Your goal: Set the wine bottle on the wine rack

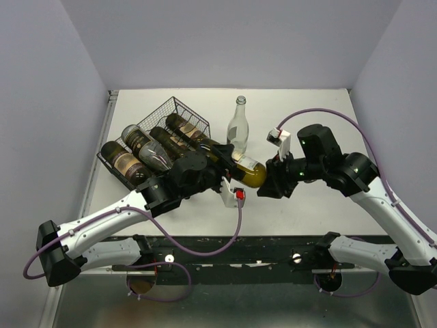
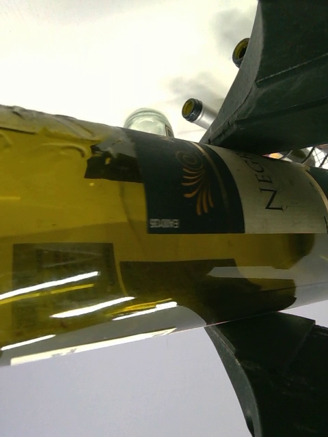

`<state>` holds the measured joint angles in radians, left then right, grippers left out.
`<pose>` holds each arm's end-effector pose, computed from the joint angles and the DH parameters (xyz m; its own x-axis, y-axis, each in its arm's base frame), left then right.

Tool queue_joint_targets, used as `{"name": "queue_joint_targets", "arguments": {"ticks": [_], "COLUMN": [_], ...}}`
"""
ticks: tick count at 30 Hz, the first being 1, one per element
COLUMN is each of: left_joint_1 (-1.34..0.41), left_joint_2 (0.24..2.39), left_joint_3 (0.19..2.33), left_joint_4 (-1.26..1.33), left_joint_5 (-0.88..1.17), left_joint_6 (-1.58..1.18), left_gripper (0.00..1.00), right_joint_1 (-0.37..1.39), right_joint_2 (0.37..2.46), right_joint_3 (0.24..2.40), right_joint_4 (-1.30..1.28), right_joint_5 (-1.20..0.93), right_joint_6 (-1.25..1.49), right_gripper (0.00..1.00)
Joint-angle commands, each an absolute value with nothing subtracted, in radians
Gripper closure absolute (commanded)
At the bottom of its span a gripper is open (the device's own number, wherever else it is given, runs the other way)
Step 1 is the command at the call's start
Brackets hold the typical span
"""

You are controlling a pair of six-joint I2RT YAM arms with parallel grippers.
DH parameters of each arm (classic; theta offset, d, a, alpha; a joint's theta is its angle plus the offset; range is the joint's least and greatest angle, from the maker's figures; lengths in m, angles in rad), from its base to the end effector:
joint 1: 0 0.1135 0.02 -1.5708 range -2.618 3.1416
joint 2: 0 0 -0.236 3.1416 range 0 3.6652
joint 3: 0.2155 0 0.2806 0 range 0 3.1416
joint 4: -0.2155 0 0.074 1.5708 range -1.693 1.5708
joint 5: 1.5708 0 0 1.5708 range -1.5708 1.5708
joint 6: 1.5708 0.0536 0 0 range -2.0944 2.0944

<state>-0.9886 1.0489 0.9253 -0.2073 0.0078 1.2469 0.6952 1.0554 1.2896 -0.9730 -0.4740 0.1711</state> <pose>0.1659 -0.2528 0.3024 0.7388 0.6018 -0.3034 0.4365 -0.0842 0.8958 0.1735 0.1766 0.3589 -0.6507 -0.3455 -0.6761 -0.7289 0.5337 0.4288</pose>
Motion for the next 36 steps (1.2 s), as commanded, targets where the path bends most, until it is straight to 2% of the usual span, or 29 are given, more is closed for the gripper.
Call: {"name": "queue_joint_targets", "arguments": {"ticks": [1, 2, 3, 6, 9, 10, 11, 12, 13, 14, 28, 33, 36], "left_joint_1": [-0.971, -0.973, -0.971, -0.965, -0.963, -0.963, -0.963, -0.963, -0.963, -0.962, -0.963, -0.963, -0.966], "left_joint_2": [1.012, 1.011, 1.012, 1.014, 1.011, 1.011, 1.009, 1.006, 1.003, 1.002, 0.845, 0.700, 0.603], "left_joint_3": [0.968, 0.972, 0.976, 0.979, 0.966, 0.957, 0.947, 0.934, 0.922, 0.910, 0.769, 0.778, 0.828], "left_joint_4": [-0.083, -0.083, -0.081, -0.080, -0.065, -0.042, -0.022, -0.005, -0.005, 0.020, 0.003, 0.002, -0.043], "left_joint_5": [0.028, 0.029, 0.029, 0.025, 0.014, 0.008, 0.008, -0.023, -0.028, -0.034, -0.095, -0.100, -0.110], "left_joint_6": [1.252, 1.249, 1.247, 1.236, 1.226, 1.220, 1.215, 1.210, 1.212, 1.213, 1.258, 1.114, 0.880], "left_gripper": [1.00, 1.00, 1.00, 1.00, 1.00, 0.97, 0.84, 0.65, 0.41, 0.02, 0.01, 0.01, 0.01], "right_joint_1": [0.721, 0.726, 0.730, 0.736, 0.736, 0.736, 0.738, 0.738, 0.736, 0.736, 0.736, 0.738, 0.744], "right_joint_2": [1.065, 1.072, 1.078, 1.089, 1.094, 1.095, 1.091, 1.088, 1.083, 1.080, 1.118, 1.176, 1.219], "right_joint_3": [1.302, 1.304, 1.302, 1.304, 1.319, 1.324, 1.330, 1.336, 1.342, 1.350, 1.433, 1.417, 1.402], "right_joint_4": [-1.008, -1.009, -1.012, -1.012, -1.011, -1.003, -0.997, -0.988, -0.977, -0.965, -0.805, -0.727, -0.646], "right_joint_5": [-0.505, -0.494, -0.482, -0.443, -0.388, -0.371, -0.355, -0.338, -0.327, -0.316, -0.253, -0.298, -0.322], "right_joint_6": [0.160, 0.161, 0.163, 0.172, 0.181, 0.189, 0.196, 0.201, 0.213, 0.222, 0.302, 0.310, 0.322], "right_gripper": [0.52, 0.67, 0.77, 0.98, 0.99, 0.99, 0.99, 0.99, 0.99, 0.99, 0.99, 0.99, 0.99]}}
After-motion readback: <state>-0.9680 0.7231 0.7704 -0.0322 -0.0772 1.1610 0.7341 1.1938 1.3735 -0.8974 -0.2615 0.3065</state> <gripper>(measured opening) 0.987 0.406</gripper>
